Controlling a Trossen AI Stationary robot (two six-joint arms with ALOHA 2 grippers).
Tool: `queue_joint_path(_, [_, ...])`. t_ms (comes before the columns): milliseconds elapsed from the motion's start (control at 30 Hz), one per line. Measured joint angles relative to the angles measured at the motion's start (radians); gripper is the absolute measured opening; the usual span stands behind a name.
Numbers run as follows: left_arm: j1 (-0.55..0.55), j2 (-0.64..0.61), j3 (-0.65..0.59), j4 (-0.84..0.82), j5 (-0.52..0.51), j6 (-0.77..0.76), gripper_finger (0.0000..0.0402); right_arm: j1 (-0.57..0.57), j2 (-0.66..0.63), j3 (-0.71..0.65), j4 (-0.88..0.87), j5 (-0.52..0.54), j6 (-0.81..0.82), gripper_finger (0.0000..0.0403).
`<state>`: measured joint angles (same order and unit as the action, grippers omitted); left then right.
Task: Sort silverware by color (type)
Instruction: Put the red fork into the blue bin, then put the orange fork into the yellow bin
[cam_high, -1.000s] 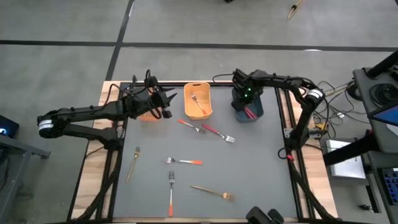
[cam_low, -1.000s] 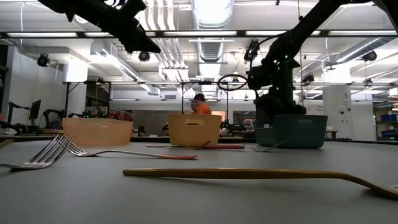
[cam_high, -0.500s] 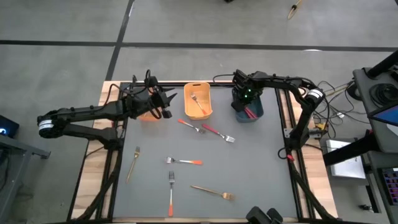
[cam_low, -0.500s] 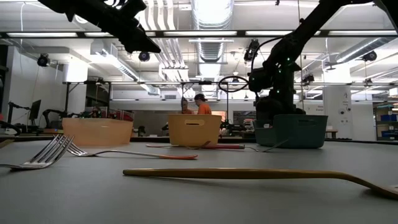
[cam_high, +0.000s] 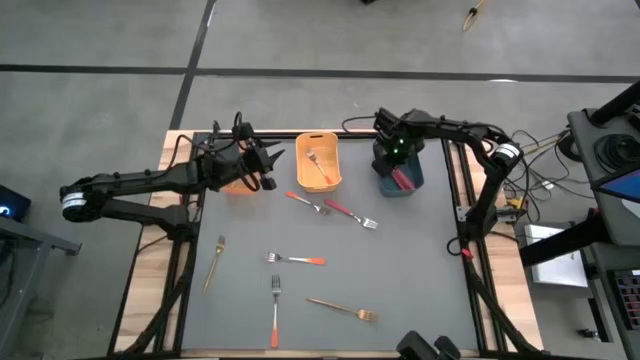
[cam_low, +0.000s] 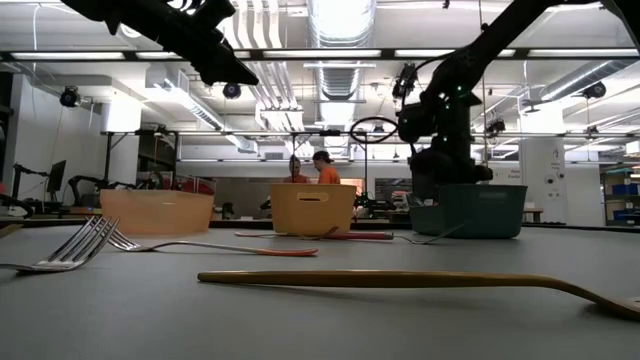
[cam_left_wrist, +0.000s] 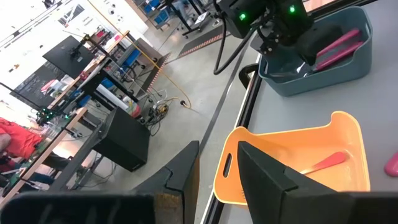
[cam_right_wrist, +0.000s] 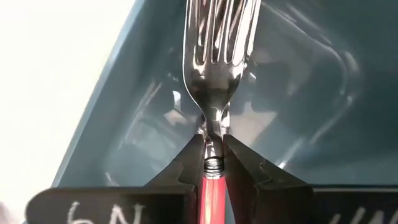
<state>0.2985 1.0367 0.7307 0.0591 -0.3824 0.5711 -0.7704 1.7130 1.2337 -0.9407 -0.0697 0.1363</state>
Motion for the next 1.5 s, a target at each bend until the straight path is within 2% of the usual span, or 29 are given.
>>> queue_joint_path(200, [0.0, 0.0, 0.0, 0.0, 0.0, 0.0, 0.0091, 0.0, -0.001, 0.022, -0.091, 0.028, 0.03, 0.003])
queue_joint_path(633, [0.0, 0.0, 0.0, 0.0, 0.0, 0.0, 0.0091, 0.0, 0.004, -0.006, -0.041, 0.045, 0.074, 0.0031])
queue_joint_path(1100, [0.0, 0.0, 0.0, 0.0, 0.0, 0.0, 0.0091, 0.0, 0.005, -0.014, 0.017, 0.045, 0.103, 0.0049])
queue_joint_path(1200, [0.0, 0.0, 0.0, 0.0, 0.0, 0.0, 0.0091, 0.0, 0.005, -0.014, 0.016, 0.044, 0.103, 0.0062])
queue_joint_path(1500, [0.0, 0.0, 0.0, 0.0, 0.0, 0.0, 0.0091, 0.0, 0.004, -0.013, 0.024, 0.043, 0.108, 0.0137])
